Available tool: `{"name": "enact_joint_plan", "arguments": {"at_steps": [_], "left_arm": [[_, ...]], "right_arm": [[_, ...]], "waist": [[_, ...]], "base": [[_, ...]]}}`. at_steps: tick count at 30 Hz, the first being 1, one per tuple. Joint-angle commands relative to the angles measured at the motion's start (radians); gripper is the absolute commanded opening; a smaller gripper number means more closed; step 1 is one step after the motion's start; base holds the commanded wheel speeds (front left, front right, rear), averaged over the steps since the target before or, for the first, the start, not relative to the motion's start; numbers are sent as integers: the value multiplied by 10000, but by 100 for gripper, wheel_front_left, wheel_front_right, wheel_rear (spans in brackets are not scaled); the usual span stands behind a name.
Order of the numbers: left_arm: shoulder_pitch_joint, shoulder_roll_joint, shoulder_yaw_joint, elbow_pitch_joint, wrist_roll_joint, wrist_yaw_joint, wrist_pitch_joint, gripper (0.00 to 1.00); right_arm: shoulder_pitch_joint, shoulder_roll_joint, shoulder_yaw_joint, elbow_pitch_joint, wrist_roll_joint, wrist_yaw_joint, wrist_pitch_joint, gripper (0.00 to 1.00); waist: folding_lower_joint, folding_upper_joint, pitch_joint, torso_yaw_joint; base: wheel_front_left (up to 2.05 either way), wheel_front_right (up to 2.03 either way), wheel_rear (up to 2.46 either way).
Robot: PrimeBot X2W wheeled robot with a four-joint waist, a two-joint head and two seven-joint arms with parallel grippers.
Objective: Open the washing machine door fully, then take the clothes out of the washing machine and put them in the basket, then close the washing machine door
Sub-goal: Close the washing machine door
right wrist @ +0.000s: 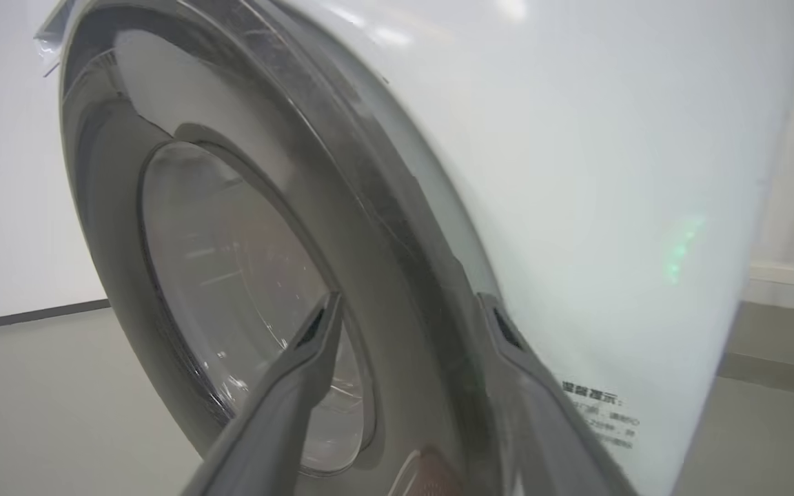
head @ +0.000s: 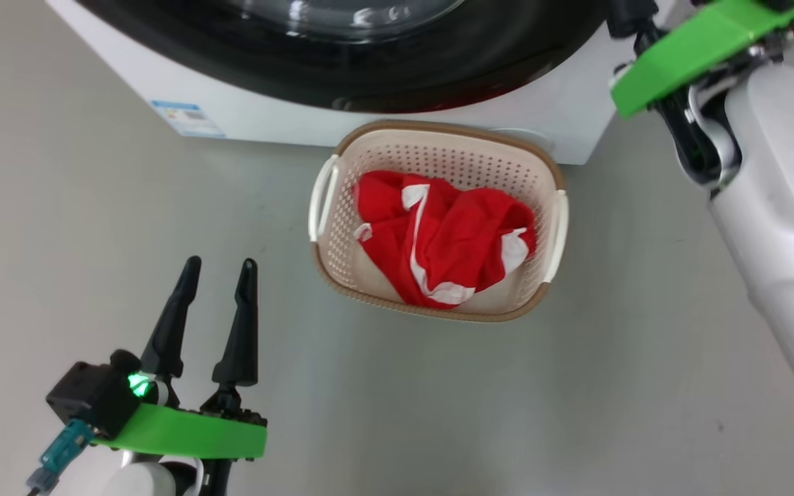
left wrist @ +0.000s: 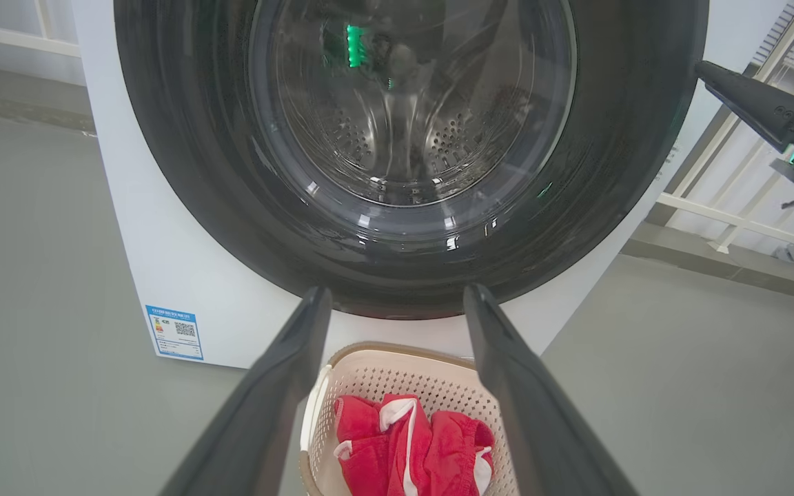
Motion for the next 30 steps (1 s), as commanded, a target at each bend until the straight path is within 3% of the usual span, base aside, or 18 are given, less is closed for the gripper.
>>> {"name": "enact_joint_plan", "arguments": {"at_steps": [1, 6, 18, 30], "left_arm": [[-133, 153, 385, -182, 16, -55, -90, 100], [-106, 152, 491, -126, 160, -55, -90, 100], [336, 152, 996, 159, 554, -55, -90, 100], [810, 179, 1489, 452, 1151, -55, -90, 100]], "right_arm": [[341, 193, -164, -350, -122, -50, -49, 100], [1712, 471, -1314, -1226, -757, -50, -49, 100], [4557, 566, -2953, -2971, -1598, -50, -49, 100], [6982, 458, -3217, -4318, -1657, -50, -49, 100]], "waist": [[0, 0, -287, -311], [0, 0, -723, -736], [0, 0, -1755, -1555], [0, 0, -2889, -2153]], "base": [[0, 0, 0], [0, 0, 0], [0, 0, 0], [0, 0, 0]]}}
